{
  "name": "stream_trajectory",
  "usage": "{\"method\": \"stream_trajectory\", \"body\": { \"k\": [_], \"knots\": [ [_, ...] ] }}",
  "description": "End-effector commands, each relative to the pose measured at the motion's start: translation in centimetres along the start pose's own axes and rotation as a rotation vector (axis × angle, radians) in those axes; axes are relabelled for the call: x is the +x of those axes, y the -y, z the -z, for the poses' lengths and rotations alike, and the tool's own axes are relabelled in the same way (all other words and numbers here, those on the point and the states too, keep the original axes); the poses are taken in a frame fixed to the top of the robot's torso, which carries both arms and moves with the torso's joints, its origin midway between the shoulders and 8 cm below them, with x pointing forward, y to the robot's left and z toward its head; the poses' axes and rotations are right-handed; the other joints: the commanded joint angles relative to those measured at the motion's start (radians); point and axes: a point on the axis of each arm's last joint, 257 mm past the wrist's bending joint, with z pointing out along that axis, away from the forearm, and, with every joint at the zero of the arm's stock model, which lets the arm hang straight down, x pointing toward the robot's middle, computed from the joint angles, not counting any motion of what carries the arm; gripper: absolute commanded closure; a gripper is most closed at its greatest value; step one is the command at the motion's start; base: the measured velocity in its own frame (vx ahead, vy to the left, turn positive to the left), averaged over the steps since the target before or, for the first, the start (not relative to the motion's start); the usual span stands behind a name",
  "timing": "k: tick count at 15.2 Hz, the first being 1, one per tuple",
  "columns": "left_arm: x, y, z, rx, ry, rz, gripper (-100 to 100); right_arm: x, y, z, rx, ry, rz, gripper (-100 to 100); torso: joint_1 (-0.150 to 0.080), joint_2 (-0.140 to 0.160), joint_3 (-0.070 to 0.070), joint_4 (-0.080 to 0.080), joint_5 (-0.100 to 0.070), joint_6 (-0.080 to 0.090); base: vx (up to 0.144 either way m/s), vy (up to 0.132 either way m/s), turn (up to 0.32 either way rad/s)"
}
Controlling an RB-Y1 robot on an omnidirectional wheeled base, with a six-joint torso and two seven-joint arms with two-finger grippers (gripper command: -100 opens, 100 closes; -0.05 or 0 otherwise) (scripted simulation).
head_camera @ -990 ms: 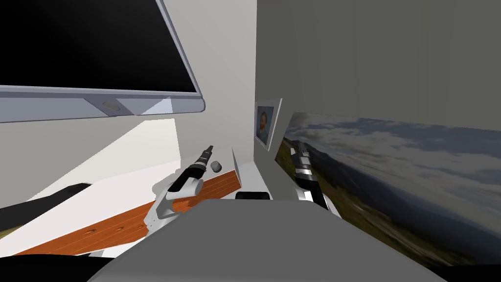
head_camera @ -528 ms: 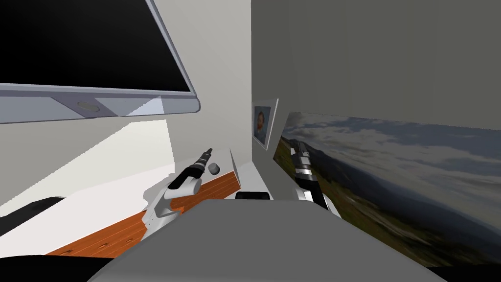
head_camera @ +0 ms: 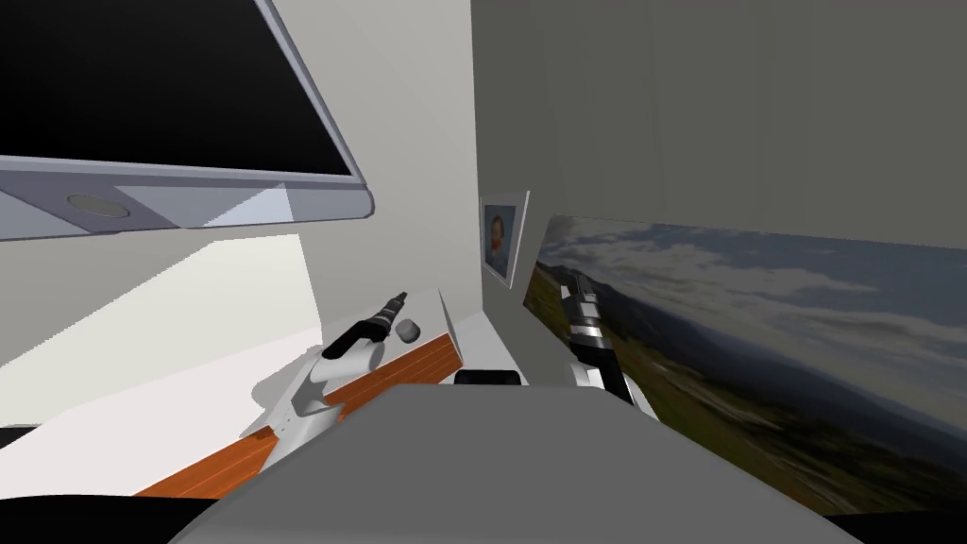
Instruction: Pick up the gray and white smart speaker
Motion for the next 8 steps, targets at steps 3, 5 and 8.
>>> {"method": "stream_trajectory", "body": {
  "k": [3, 5, 8],
  "knots": [
    [0.0, -3.1, -0.3, -0.1, -0.033, -0.036, -100, 0.0, 0.0, 0.0, 0.0, 0.0, 0.0, 0, 0.0, 0.0, 0.0, 0.0, 0.0, -0.001, -0.002, 0.031, -0.139],
    [0.5, -4.0, -0.2, -0.132, -0.053, -0.036, -100, 0.0, 0.0, 0.0, 0.0, 0.0, 0.0, 0, 0.0, 0.0, 0.0, 0.0, 0.0, 0.0, -0.005, 0.032, -0.123],
    [0.5, -5.6, -0.2, -0.186, -0.072, -0.053, -100, 0.0, 0.0, 0.0, 0.0, 0.0, 0.0, 0, -0.001, 0.0, 0.0, 0.0, 0.0, 0.0, -0.001, 0.024, -0.121]
  ]
}}
